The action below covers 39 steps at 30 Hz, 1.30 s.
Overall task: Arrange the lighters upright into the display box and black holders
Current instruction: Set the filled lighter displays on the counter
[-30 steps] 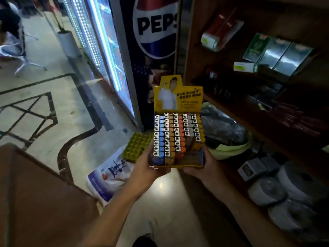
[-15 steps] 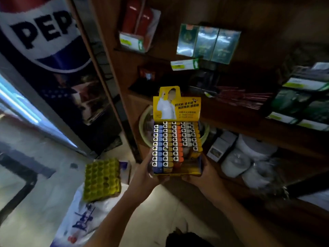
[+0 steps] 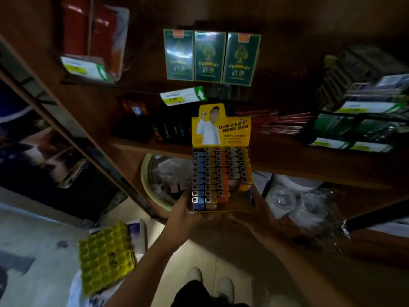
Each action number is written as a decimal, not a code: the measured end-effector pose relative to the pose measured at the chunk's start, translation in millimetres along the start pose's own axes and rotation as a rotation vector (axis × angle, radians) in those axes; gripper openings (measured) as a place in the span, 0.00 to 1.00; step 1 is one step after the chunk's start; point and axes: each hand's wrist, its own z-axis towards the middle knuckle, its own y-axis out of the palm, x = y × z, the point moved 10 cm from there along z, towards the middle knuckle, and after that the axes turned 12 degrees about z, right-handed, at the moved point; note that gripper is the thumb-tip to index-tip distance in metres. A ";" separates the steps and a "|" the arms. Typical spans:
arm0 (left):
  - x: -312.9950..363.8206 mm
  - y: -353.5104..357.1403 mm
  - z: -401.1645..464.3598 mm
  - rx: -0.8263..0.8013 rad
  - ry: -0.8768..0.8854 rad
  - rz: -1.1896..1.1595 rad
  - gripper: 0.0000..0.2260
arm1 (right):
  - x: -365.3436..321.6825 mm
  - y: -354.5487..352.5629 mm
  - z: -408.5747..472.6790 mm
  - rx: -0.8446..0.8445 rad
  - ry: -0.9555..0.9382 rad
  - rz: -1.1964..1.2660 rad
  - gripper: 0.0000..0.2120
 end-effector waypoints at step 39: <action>-21.7 -29.0 118.0 0.204 0.083 -0.025 0.15 | 16.3 -24.6 76.4 0.465 -0.028 0.242 0.21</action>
